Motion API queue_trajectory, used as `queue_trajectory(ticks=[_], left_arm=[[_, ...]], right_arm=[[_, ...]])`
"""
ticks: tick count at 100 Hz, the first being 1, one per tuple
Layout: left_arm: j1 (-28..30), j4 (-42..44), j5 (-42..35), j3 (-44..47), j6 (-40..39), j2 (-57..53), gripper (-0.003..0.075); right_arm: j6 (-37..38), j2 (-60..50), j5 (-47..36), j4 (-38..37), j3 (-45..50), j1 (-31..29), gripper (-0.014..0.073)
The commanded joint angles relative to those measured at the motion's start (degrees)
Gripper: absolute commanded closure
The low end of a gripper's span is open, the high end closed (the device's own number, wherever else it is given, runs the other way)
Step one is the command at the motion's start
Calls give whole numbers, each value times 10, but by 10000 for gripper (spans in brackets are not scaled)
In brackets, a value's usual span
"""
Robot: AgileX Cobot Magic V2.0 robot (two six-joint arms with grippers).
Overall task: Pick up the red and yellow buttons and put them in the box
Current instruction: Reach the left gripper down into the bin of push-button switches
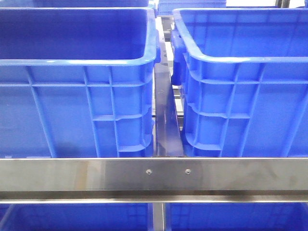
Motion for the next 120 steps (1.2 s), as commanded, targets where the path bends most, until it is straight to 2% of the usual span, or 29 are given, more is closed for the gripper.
queue_trajectory(ticks=[1, 28, 39, 73, 94, 120], left_arm=[[1, -4, -16, -37, 1, -9, 739], [1, -7, 124, -208, 1, 79, 739], [1, -33, 176, -279, 1, 135, 739], [1, -32, 355, -467, 6, 323, 739], [1, -32, 372, -492, 13, 393, 739], [1, -32, 375, -492, 13, 416, 738]], right_arm=[[-1, -15, -48, 1, -11, -1, 661], [-1, -15, -48, 1, -11, -1, 661], [-1, -15, -48, 1, -11, -1, 661], [-1, -15, -48, 1, -11, -1, 661], [-1, -15, -48, 1, -11, -1, 661], [-1, -15, -48, 1, -11, -1, 661]])
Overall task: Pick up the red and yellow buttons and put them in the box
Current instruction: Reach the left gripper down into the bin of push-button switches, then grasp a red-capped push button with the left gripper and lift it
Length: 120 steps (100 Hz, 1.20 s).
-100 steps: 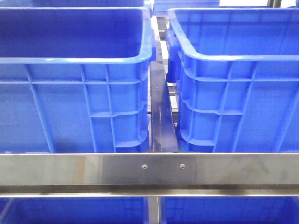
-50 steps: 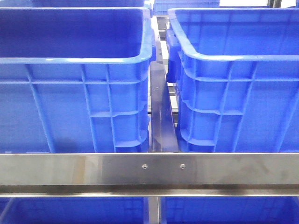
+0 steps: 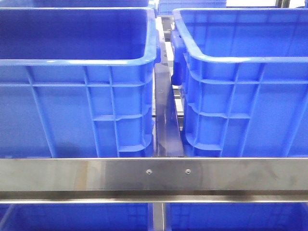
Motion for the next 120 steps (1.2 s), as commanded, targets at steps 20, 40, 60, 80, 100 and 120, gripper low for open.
queue_trajectory(ticks=[20, 40, 60, 80, 100, 120], left_arm=[[1, -4, -32, -21, 2, 3, 652], [1, -4, -25, -21, 2, 3, 266], [0, -28, -29, -21, 3, 3, 174], [-39, -75, -24, -50, 32, 41, 174], [-116, -76, -22, -120, 33, 157, 174], [-184, -70, -22, -198, 34, 300, 174]], right_arm=[[-2, -15, -48, 1, -11, -1, 661], [-2, -15, -48, 1, -11, -1, 661], [-2, -15, -48, 1, -11, -1, 661], [-2, -15, -48, 1, -11, -1, 661], [-2, -15, -48, 1, -11, -1, 661], [-2, -15, -48, 1, -11, -1, 661]])
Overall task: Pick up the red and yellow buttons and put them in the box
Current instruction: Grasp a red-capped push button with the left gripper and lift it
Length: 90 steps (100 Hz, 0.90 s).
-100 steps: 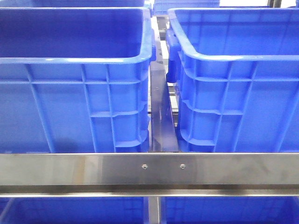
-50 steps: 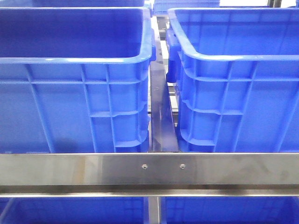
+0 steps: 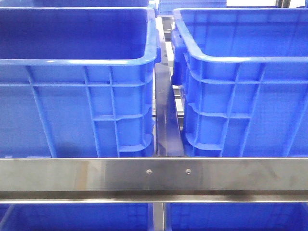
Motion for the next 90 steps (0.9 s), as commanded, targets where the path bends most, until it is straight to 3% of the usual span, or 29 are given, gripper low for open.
queue_trajectory(ticks=[1, 44, 90], left_arm=[[-25, -3, -33, -52, 1, 55, 174], [-42, 5, -34, -171, 1, 271, 174], [-15, 6, -95, -175, -4, 341, 174]], right_arm=[[-2, -15, -48, 1, -11, -1, 661], [-2, -15, -48, 1, -11, -1, 661], [-2, -15, -48, 1, -11, -1, 661]])
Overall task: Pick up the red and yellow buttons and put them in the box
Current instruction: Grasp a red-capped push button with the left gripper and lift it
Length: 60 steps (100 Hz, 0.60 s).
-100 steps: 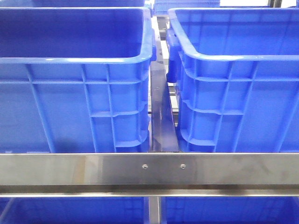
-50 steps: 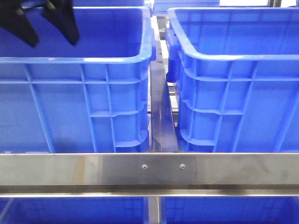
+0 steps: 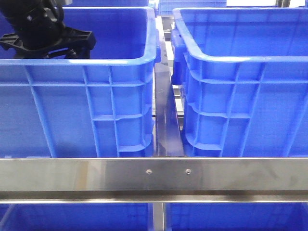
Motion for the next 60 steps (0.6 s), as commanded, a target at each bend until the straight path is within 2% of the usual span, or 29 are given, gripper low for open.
queue_trajectory(ticks=[1, 40, 52, 60], left_arm=[[5, -2, -38, -20, -4, -19, 174], [5, -4, -45, -20, -4, 15, 188], [5, -4, -44, -27, -4, 15, 311], [5, -4, -44, -29, -4, 13, 463]], right_arm=[[-2, -15, -48, 1, -11, -1, 661], [-2, -15, -48, 1, -11, -1, 661], [-2, -15, -48, 1, -11, -1, 661], [-2, -15, -48, 1, -11, -1, 661]])
